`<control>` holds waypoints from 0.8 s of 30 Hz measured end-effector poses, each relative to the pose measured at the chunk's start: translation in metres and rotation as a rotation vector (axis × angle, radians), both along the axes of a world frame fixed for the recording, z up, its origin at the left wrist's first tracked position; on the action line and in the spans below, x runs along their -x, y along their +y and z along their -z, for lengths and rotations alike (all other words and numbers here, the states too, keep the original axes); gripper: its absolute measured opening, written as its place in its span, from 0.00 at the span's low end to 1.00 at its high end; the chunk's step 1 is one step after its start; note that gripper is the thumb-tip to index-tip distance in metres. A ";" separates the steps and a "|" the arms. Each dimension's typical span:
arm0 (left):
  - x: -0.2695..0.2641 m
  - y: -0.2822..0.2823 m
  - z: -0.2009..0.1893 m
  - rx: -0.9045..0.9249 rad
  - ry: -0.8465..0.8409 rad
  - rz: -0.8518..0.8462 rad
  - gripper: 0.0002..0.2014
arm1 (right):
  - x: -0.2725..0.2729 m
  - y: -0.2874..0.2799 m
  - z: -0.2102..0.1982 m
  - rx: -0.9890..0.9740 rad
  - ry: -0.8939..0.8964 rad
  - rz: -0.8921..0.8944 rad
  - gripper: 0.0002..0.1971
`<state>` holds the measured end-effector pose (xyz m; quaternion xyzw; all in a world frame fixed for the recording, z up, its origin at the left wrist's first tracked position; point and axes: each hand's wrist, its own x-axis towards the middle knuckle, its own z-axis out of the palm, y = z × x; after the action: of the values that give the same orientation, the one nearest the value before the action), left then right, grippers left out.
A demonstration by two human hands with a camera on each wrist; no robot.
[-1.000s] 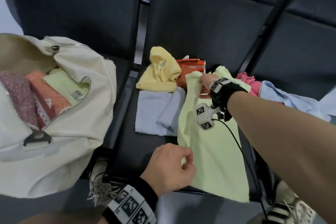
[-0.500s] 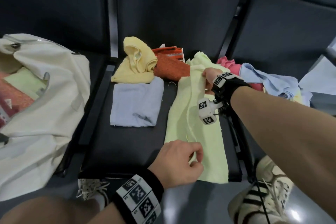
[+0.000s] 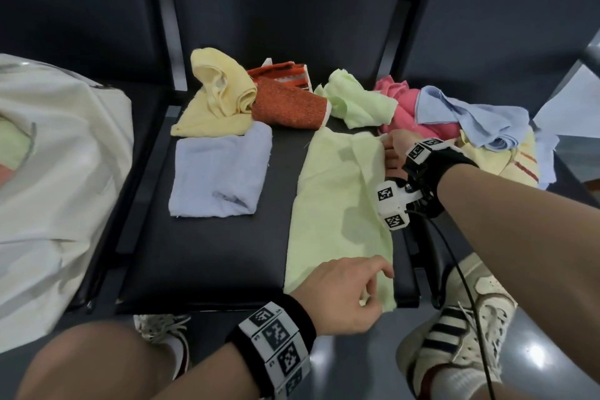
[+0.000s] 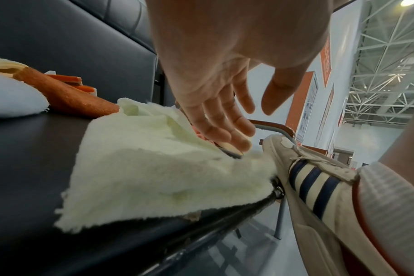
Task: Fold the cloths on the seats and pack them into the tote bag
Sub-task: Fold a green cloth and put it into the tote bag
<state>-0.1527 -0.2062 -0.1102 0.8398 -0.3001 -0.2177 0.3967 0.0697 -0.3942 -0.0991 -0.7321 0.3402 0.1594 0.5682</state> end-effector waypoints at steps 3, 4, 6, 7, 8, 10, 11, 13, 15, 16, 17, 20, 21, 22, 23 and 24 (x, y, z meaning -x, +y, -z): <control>0.000 -0.001 0.008 -0.059 -0.029 0.002 0.19 | 0.016 0.006 -0.015 -0.023 0.012 0.001 0.18; -0.001 -0.001 0.010 -0.076 -0.044 -0.002 0.19 | 0.017 0.001 -0.013 -0.057 0.028 -0.006 0.19; -0.002 0.002 0.012 -0.113 -0.075 -0.021 0.18 | 0.023 -0.005 -0.013 -0.053 0.030 -0.012 0.22; -0.002 0.004 0.013 -0.132 -0.093 -0.032 0.18 | 0.028 -0.004 -0.018 -0.036 0.031 -0.047 0.21; -0.003 0.007 0.014 -0.153 -0.114 -0.043 0.17 | 0.033 -0.001 -0.022 0.004 0.017 -0.088 0.19; -0.005 0.016 0.017 -0.209 -0.153 -0.068 0.16 | 0.041 -0.002 -0.020 0.236 -0.040 -0.212 0.10; -0.006 0.020 0.018 -0.240 -0.170 -0.085 0.15 | 0.046 -0.001 -0.018 0.378 -0.069 -0.286 0.10; -0.006 0.029 0.021 -0.298 -0.197 -0.117 0.13 | 0.067 0.009 -0.020 0.608 -0.108 -0.467 0.09; -0.004 0.037 0.023 -0.346 -0.211 -0.143 0.12 | 0.094 0.027 -0.024 0.741 -0.136 -0.663 0.06; -0.003 0.040 0.023 -0.361 -0.217 -0.151 0.12 | 0.108 0.036 -0.027 0.762 -0.144 -0.749 0.06; -0.001 0.043 0.024 -0.372 -0.225 -0.153 0.12 | 0.120 0.044 -0.027 0.760 -0.139 -0.815 0.06; 0.007 0.048 0.028 -0.417 -0.259 -0.124 0.17 | 0.156 0.061 -0.021 0.776 -0.084 -0.982 0.06; 0.010 0.048 0.029 -0.427 -0.266 -0.115 0.18 | 0.167 0.066 -0.017 0.786 -0.069 -1.031 0.06; 0.012 0.049 0.031 -0.432 -0.271 -0.108 0.19 | 0.179 0.071 -0.015 0.796 -0.050 -1.071 0.07; 0.014 0.049 0.032 -0.435 -0.282 -0.105 0.20 | 0.190 0.075 -0.013 0.804 -0.038 -1.097 0.08; 0.016 0.049 0.033 -0.441 -0.296 -0.103 0.20 | 0.198 0.077 -0.010 0.814 -0.025 -1.112 0.10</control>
<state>-0.1682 -0.1572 -0.1432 0.9428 -0.2569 -0.1324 0.1664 -0.1285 -0.3172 -0.0890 -0.9548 -0.0594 0.2783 0.0856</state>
